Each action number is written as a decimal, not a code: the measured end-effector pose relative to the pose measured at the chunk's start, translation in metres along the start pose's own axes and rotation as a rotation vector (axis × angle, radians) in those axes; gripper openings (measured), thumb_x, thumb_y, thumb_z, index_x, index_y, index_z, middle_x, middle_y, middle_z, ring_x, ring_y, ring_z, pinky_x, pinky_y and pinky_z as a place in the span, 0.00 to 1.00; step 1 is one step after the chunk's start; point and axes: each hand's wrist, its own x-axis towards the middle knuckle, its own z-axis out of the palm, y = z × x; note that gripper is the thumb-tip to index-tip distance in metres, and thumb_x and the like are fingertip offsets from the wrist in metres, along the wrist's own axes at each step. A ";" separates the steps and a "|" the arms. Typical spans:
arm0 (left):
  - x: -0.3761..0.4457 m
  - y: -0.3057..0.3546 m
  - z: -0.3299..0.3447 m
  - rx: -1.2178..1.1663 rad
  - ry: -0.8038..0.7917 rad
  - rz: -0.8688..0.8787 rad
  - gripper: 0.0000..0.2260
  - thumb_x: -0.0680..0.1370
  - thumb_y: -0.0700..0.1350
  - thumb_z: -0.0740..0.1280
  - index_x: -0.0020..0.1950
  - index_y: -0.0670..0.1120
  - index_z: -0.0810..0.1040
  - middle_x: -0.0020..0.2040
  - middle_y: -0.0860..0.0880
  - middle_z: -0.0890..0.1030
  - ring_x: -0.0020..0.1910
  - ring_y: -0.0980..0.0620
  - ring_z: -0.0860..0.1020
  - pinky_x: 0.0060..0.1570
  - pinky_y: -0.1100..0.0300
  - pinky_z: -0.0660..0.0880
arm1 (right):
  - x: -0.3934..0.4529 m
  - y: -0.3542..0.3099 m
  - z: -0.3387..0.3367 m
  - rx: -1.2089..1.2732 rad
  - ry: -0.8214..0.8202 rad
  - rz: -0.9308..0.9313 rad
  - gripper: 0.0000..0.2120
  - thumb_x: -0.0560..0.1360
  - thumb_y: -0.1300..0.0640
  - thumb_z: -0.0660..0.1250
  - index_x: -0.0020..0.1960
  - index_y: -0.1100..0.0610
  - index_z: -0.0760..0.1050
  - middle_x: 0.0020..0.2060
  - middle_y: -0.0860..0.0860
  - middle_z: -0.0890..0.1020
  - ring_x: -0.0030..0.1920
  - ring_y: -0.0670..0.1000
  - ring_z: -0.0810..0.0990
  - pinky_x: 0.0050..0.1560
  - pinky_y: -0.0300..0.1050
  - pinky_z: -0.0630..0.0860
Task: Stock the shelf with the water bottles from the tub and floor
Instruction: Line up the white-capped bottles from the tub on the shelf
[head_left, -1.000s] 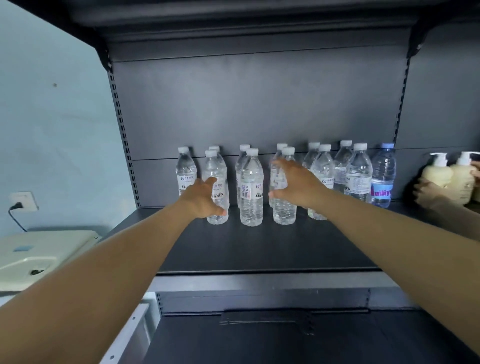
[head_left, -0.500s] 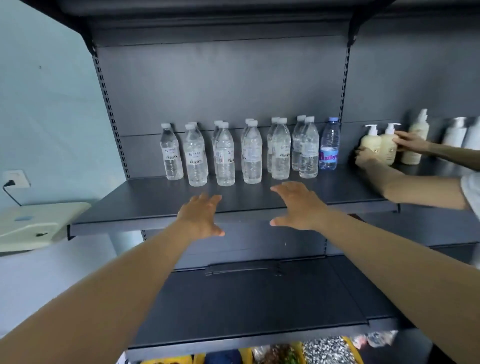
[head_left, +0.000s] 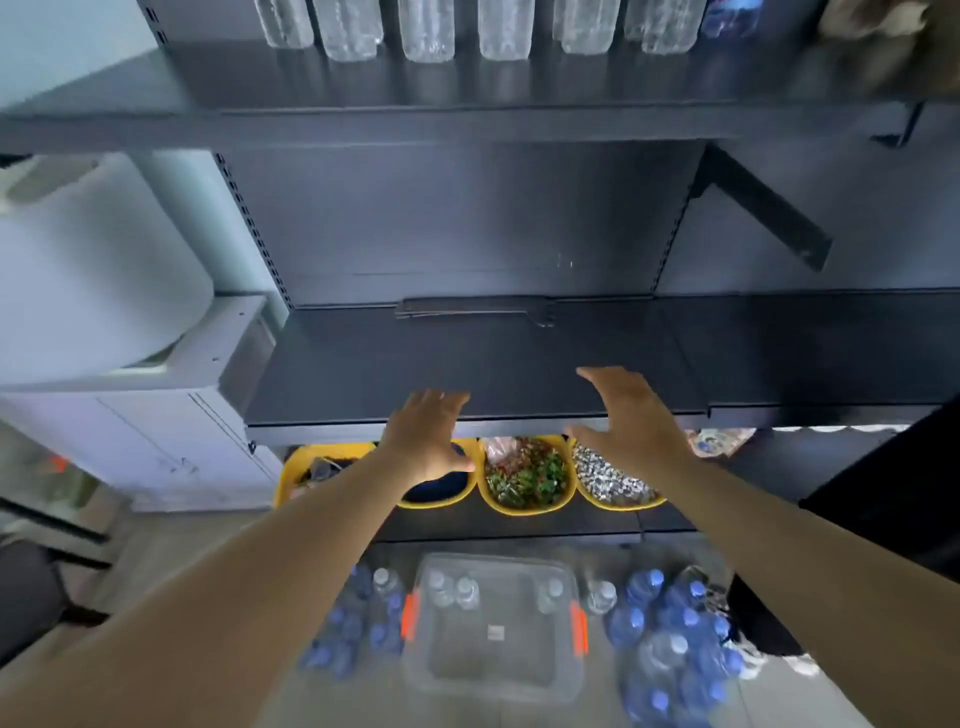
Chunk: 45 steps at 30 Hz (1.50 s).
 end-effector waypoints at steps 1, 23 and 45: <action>0.004 -0.001 0.024 -0.015 -0.019 -0.018 0.41 0.68 0.56 0.73 0.75 0.50 0.56 0.73 0.47 0.63 0.72 0.44 0.61 0.68 0.47 0.65 | -0.003 0.014 0.019 0.008 -0.009 0.011 0.34 0.72 0.47 0.69 0.73 0.51 0.60 0.70 0.50 0.67 0.71 0.52 0.63 0.69 0.50 0.63; 0.097 -0.089 0.577 -0.777 -0.066 -0.755 0.40 0.69 0.50 0.75 0.75 0.46 0.58 0.72 0.43 0.67 0.70 0.45 0.67 0.68 0.52 0.65 | -0.077 0.249 0.519 0.504 -0.145 0.714 0.35 0.70 0.54 0.73 0.72 0.55 0.61 0.69 0.53 0.68 0.68 0.54 0.68 0.65 0.44 0.63; 0.182 -0.117 0.721 -0.896 0.406 -0.630 0.31 0.68 0.44 0.76 0.68 0.45 0.68 0.64 0.46 0.71 0.63 0.51 0.70 0.62 0.67 0.63 | -0.059 0.314 0.685 0.625 0.021 0.677 0.27 0.65 0.57 0.76 0.61 0.51 0.71 0.60 0.49 0.75 0.60 0.48 0.73 0.66 0.43 0.67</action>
